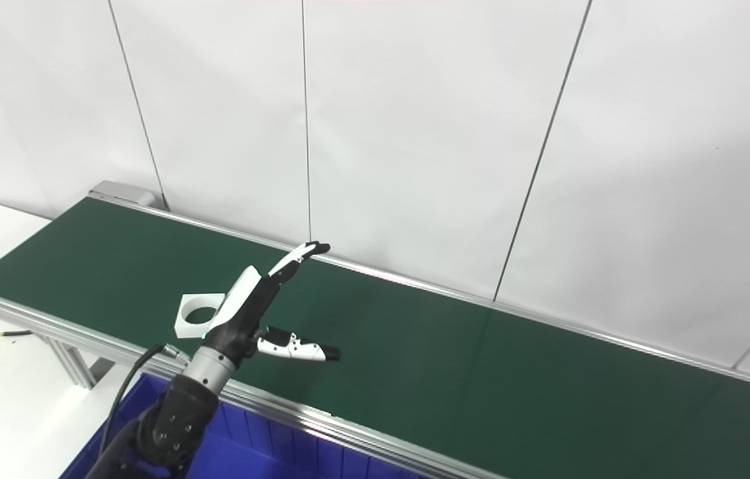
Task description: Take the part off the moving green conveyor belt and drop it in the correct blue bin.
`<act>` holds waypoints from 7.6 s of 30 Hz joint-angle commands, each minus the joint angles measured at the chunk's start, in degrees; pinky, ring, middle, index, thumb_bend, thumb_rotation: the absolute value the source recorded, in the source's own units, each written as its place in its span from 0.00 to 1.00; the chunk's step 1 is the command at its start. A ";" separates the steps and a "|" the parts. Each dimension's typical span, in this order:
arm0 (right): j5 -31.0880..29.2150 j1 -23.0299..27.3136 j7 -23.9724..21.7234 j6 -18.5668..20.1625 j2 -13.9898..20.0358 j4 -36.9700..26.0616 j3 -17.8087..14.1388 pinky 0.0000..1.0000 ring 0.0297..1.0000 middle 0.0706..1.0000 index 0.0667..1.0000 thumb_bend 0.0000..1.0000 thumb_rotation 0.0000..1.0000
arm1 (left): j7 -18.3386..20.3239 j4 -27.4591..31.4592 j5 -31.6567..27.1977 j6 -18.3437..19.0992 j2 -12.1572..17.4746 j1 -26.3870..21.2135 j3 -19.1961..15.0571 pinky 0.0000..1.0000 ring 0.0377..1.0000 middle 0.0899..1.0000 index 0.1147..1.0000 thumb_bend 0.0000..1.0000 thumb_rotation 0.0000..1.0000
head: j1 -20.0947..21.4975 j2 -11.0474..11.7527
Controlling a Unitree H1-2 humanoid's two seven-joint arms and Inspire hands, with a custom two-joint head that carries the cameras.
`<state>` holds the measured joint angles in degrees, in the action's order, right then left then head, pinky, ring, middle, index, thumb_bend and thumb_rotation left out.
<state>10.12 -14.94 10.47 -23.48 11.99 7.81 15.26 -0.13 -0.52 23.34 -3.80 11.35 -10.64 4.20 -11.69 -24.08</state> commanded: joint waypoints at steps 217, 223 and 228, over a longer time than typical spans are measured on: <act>4.43 -5.89 -7.23 2.16 -9.05 -14.27 -6.42 0.81 0.86 0.87 0.84 0.97 0.44 | 20.48 2.78 -32.17 -17.57 -0.85 23.74 5.35 0.86 0.87 0.85 0.82 0.83 0.09 | 23.86 -23.44; 4.30 -5.98 -7.62 2.11 -9.00 -13.95 -6.51 0.82 0.86 0.87 0.84 0.98 0.45 | 20.72 1.38 -32.65 -18.59 -1.40 23.60 5.09 0.86 0.88 0.86 0.83 0.83 0.10 | 23.72 -22.72; 3.99 -5.96 -7.76 1.74 -8.81 -13.51 -6.51 0.81 0.86 0.87 0.84 0.98 0.46 | 20.64 0.09 -32.81 -18.97 -2.03 23.63 4.80 0.86 0.87 0.86 0.83 0.84 0.06 | 22.65 -22.03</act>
<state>14.65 -21.00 3.13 -20.87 3.07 -4.69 8.73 20.52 -1.05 -8.66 -20.17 9.29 13.45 9.17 10.99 -46.06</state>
